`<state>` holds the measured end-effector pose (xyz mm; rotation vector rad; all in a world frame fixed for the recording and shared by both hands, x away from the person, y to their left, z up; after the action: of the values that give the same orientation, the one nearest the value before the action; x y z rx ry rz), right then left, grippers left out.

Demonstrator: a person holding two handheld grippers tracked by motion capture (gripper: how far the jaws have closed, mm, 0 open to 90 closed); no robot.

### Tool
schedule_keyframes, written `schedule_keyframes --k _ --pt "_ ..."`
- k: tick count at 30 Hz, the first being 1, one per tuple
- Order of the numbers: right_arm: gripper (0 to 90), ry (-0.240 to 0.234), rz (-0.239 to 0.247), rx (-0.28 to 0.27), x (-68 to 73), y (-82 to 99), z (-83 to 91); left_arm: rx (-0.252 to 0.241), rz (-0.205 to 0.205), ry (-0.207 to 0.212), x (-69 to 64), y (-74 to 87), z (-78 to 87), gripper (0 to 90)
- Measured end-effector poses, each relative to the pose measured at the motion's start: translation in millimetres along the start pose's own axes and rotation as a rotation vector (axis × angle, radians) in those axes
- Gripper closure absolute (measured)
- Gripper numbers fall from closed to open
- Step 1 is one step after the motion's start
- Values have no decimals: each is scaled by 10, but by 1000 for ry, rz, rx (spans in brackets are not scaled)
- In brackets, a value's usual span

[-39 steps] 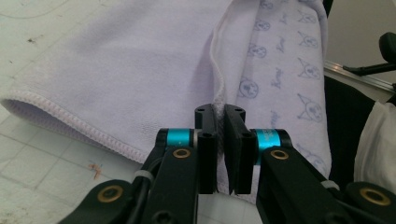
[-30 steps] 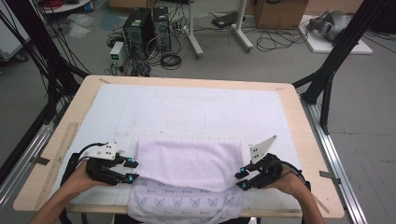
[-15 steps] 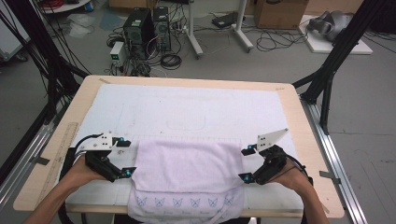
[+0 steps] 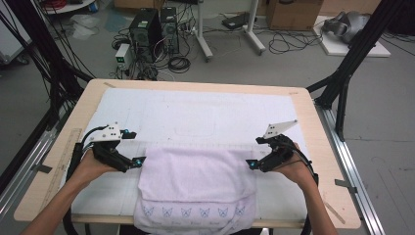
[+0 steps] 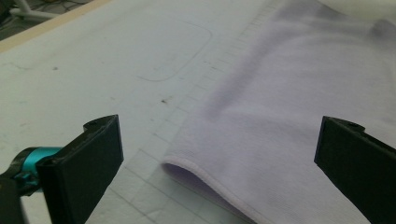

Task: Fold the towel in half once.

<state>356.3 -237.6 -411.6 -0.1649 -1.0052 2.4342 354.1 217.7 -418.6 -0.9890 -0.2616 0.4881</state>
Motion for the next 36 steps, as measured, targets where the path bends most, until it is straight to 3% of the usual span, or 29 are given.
schedule_keyframes --k 6,16,21,30,36 --pt "56 69 -29 49 -161 -14 -92 22 22 -18 130 23 -98 17" --pt "155 54 -61 118 -284 47 -232 102 102 32 260 166 -319 53" --pt "191 26 -71 147 -310 75 -316 131 106 57 249 196 -371 109" --pt "372 -14 -101 186 -327 95 -406 165 126 85 230 228 -416 257" --pt "580 -29 -109 210 -332 114 -421 185 141 85 255 259 -442 404"
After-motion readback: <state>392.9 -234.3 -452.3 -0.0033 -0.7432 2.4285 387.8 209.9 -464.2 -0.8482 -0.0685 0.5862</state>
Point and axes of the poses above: each handheld gripper's, and its own axes: z roughly backward along the jaws, y roughly out of its underside, x roughly to its left, the point moved 4 cm from there along -z, roughly forward along the jaws, and after that the axes turned 3 degrees about x, right-handed, at the moved point
